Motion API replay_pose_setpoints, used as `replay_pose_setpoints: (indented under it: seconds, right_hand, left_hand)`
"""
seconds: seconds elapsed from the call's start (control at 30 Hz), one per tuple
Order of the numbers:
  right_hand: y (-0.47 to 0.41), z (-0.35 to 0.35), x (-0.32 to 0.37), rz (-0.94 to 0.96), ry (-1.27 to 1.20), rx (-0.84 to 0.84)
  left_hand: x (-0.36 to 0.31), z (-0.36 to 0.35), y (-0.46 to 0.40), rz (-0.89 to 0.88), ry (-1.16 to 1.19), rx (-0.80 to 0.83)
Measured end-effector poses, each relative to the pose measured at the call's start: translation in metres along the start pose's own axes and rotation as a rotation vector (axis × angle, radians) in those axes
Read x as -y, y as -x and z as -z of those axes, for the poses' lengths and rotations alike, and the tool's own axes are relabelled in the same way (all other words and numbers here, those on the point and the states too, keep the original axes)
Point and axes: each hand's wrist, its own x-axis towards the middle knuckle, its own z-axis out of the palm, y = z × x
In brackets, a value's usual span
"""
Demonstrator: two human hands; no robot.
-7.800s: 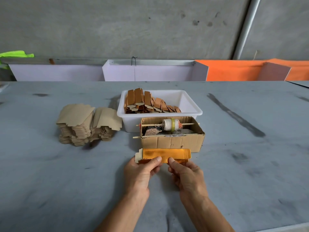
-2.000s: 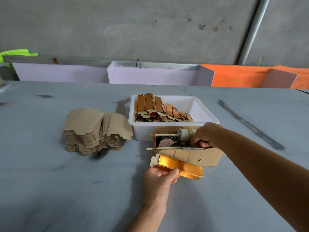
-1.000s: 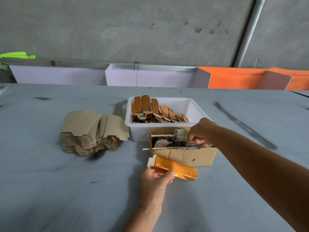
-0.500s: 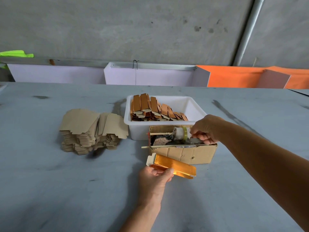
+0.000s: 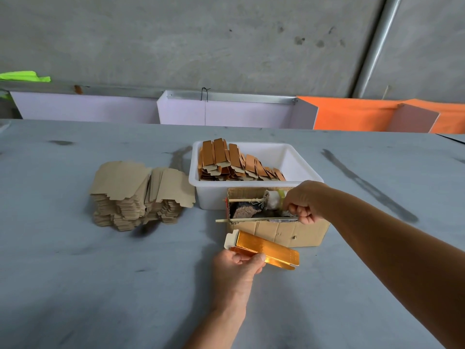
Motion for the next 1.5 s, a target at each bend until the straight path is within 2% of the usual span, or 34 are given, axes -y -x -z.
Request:
replay_pose_setpoints:
  seconds: [0.43, 0.97, 1.5]
  right_hand:
    - [-0.012, -0.002, -0.001, -0.073, 0.031, 0.054]
    - [-0.015, -0.008, 0.000, -0.145, -0.062, -0.036]
    - [-0.011, -0.003, -0.003, -0.090, -0.120, -0.028]
  left_hand:
    - [0.001, 0.000, 0.000, 0.005, -0.016, -0.003]
    - [0.003, 0.001, 0.001, -0.003, -0.050, 0.007]
    - [0.006, 0.001, -0.001, 0.004, -0.039, 0.004]
